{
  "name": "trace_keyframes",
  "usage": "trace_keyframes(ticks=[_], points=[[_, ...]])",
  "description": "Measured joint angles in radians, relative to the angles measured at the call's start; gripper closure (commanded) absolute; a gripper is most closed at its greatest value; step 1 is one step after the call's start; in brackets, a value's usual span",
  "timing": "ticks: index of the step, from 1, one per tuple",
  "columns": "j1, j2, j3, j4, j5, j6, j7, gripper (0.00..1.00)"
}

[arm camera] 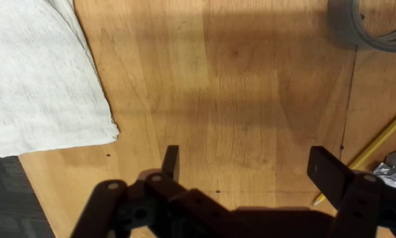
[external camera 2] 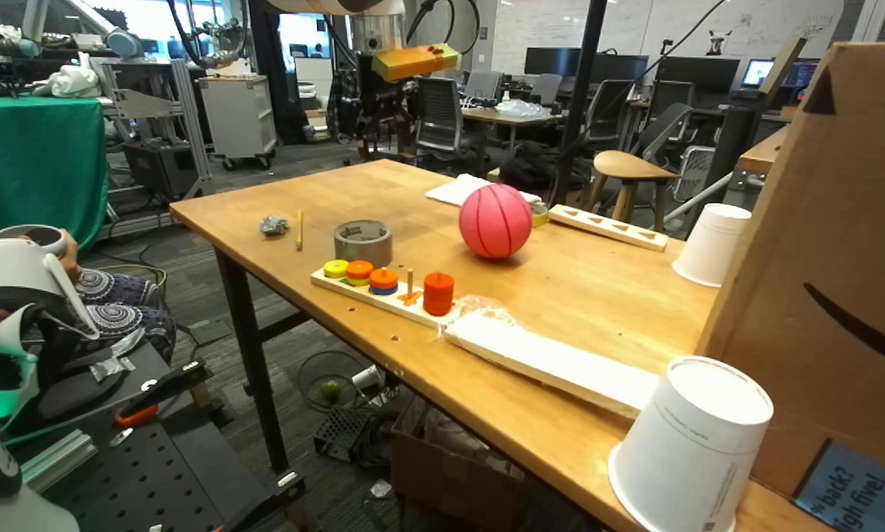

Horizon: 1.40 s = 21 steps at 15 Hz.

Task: Move the ball towards the box

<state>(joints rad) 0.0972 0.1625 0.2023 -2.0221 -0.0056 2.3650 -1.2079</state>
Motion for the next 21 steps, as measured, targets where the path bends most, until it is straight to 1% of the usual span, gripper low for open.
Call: trace_keyframes(ticks=[2,6,9,11,16,19,21], points=[[-0.001,0.021,0.0,0.019,0.028,0.0,-0.005,0.0],[-0.012,0.074,-0.013,0.057,0.033,0.0,-0.005,0.0],[-0.032,0.123,-0.036,0.088,0.032,-0.002,-0.004,0.0],[-0.048,0.157,-0.063,0.101,0.019,-0.003,0.005,0.0],[-0.108,0.201,-0.149,0.101,-0.05,0.005,0.066,0.0],[-0.142,0.181,-0.203,0.065,-0.127,0.083,0.129,0.0],[-0.15,0.144,-0.253,0.018,-0.23,0.148,0.2,0.0]])
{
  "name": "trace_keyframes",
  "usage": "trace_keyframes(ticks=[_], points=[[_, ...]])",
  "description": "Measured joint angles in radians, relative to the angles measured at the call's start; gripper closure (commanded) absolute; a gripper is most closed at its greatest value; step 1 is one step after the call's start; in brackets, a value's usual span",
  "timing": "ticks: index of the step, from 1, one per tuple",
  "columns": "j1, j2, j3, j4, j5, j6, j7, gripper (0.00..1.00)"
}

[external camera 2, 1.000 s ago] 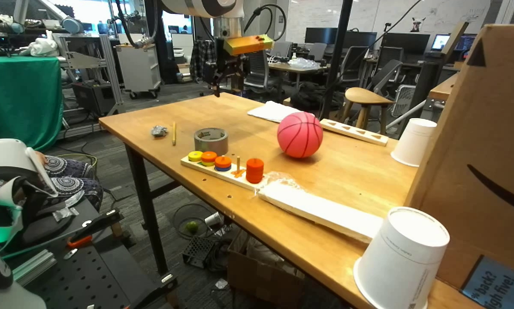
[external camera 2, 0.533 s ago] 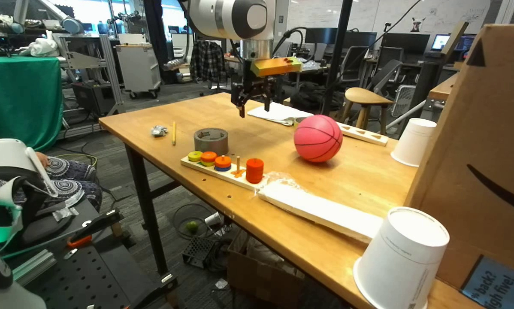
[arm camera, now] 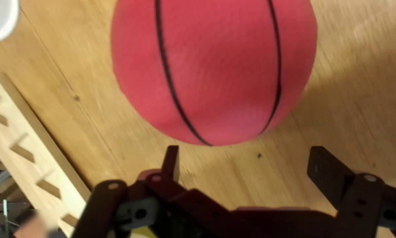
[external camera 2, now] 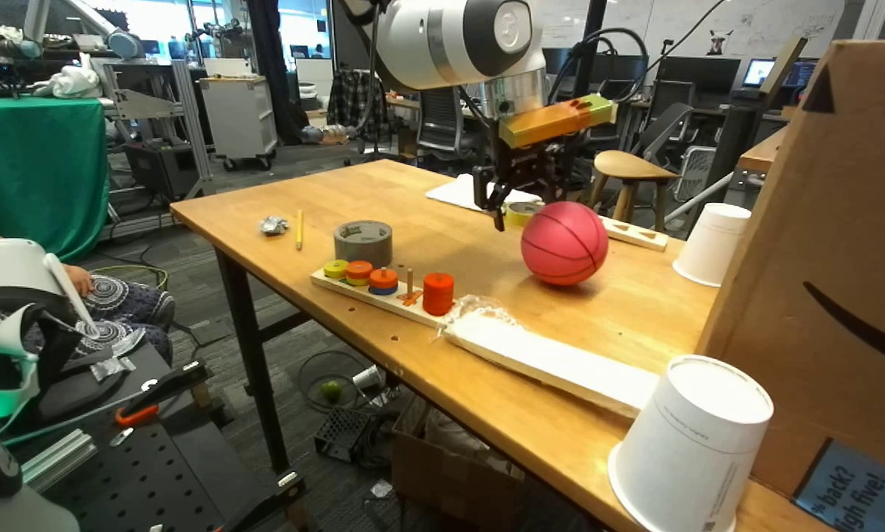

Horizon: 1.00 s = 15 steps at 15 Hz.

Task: Move the ball towards the box

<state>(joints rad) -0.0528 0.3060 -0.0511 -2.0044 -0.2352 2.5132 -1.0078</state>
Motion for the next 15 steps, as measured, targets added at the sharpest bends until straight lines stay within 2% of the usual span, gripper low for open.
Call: trace_keyframes(ticks=[4,6,10,12,15], points=[[-0.031,-0.135,-0.118,-0.11,-0.248,0.061,0.168,0.0],[-0.05,-0.222,-0.163,-0.164,-0.41,0.074,0.285,0.0],[-0.07,-0.379,-0.164,-0.259,-0.718,0.07,0.542,0.0],[-0.069,-0.436,-0.135,-0.307,-0.766,0.063,0.599,0.0],[-0.045,-0.491,-0.095,-0.373,-0.725,0.063,0.598,0.0]])
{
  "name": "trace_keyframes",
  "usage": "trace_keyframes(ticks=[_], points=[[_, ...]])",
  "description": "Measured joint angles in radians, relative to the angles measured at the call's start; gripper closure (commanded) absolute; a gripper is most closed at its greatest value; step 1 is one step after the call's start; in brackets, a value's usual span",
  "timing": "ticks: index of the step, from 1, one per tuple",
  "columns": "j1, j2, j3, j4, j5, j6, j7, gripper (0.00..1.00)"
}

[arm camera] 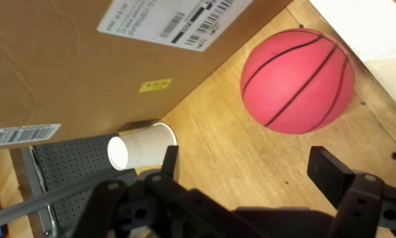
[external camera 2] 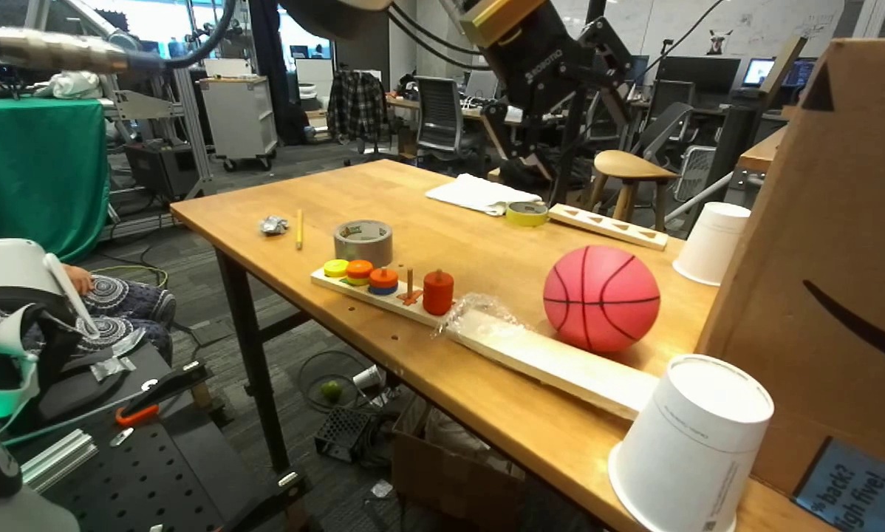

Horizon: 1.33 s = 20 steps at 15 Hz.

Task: Move the ball towards the box

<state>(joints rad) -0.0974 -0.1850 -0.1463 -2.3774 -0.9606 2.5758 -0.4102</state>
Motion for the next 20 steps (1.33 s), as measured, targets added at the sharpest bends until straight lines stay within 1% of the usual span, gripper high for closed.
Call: trace_keyframes(ticks=[2,6,10,14,17,20], points=[[0.031,-0.013,0.021,-0.036,0.072,-0.006,-0.022,0.0],[0.1,-0.005,0.061,-0.072,0.261,-0.101,-0.117,0.0],[0.138,0.026,0.101,-0.072,0.364,-0.208,-0.19,0.0],[0.141,0.067,0.129,-0.03,0.432,-0.401,-0.202,0.0],[0.141,0.106,0.132,0.026,0.461,-0.573,-0.203,0.0],[0.14,0.15,0.132,0.084,0.517,-0.704,-0.216,0.0]])
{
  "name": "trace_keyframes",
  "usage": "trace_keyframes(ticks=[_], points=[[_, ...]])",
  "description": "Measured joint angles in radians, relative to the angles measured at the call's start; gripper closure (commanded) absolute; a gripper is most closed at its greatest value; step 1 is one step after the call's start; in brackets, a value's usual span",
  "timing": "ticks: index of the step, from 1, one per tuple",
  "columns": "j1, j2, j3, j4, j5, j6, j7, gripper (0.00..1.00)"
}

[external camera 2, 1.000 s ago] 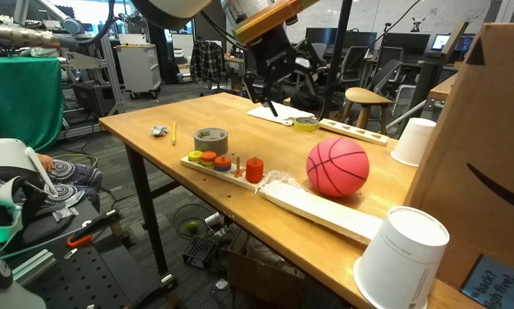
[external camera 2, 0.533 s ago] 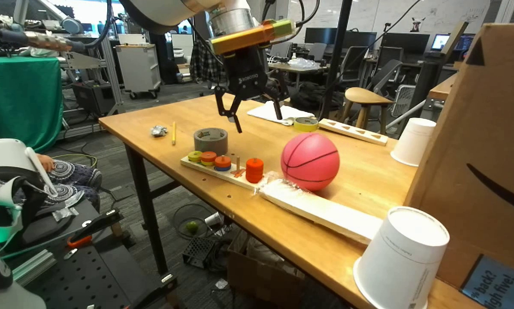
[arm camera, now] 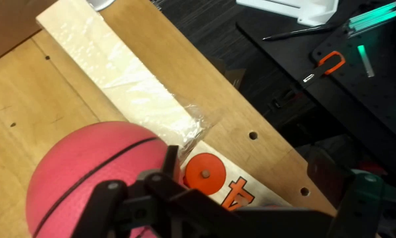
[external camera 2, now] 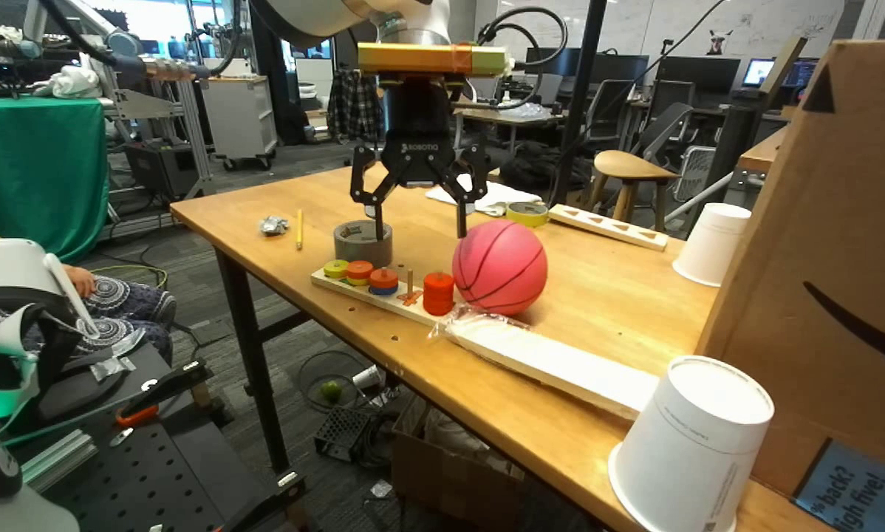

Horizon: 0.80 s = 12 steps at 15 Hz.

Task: Move the ball towards the box

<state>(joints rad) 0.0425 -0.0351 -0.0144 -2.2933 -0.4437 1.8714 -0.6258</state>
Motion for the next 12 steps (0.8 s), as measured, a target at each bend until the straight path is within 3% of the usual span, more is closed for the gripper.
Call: trace_keyframes(ticks=[6,12], points=[[0.0,0.06,0.013,0.088,0.112,-0.123,-0.045,0.0],[-0.004,0.094,0.02,0.131,0.164,-0.148,-0.084,0.0]])
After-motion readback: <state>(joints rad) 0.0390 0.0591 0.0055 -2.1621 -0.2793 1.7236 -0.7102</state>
